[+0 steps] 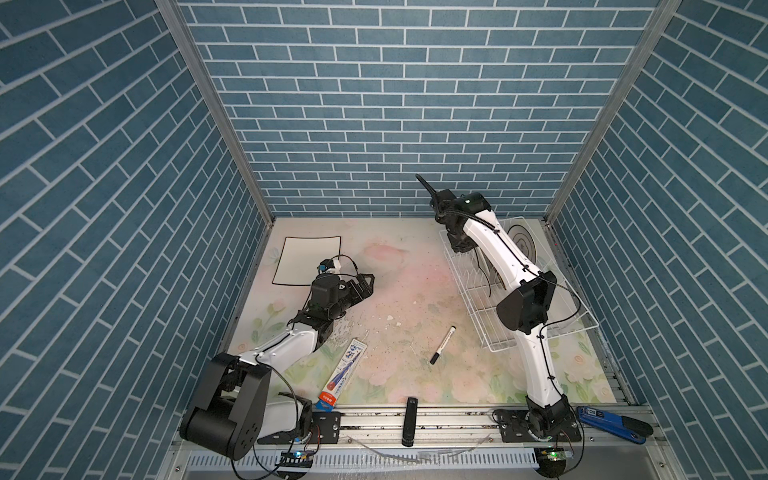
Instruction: Unload the plates from the dish rack
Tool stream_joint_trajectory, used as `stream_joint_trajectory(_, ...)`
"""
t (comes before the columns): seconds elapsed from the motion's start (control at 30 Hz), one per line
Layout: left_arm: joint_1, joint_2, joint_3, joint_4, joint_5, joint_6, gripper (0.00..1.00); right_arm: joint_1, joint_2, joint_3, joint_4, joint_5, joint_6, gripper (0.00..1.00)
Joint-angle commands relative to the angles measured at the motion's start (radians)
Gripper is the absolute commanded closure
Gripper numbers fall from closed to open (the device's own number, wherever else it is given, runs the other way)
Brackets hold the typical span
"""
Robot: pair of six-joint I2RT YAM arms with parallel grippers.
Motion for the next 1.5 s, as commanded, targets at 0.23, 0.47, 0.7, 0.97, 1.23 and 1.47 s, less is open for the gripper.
stream_joint_trajectory(0.23,-0.007,0.005,0.018,0.029,0.006,-0.002,0.03,-0.013,0.012,-0.003,-0.024,0.014,-0.009,0.78)
stream_joint_trajectory(0.47,-0.007,0.011,0.031,0.028,0.015,-0.001,0.03,-0.021,0.015,-0.022,-0.019,0.005,-0.008,0.8)
stream_joint_trajectory(0.7,-0.007,0.009,0.026,0.022,0.017,-0.001,0.03,-0.026,0.015,-0.04,-0.017,0.002,-0.008,0.8)
stream_joint_trajectory(0.97,-0.008,0.007,0.026,0.02,0.015,0.0,0.03,-0.032,0.003,-0.046,-0.009,0.004,-0.005,0.83)
stream_joint_trajectory(1.23,-0.009,0.008,0.029,0.019,0.015,-0.001,0.03,-0.03,0.0,-0.044,-0.001,-0.003,-0.002,0.87)
stream_joint_trajectory(1.47,-0.01,0.007,0.029,0.02,0.016,-0.001,0.04,-0.03,-0.008,-0.046,0.006,0.003,0.012,0.9)
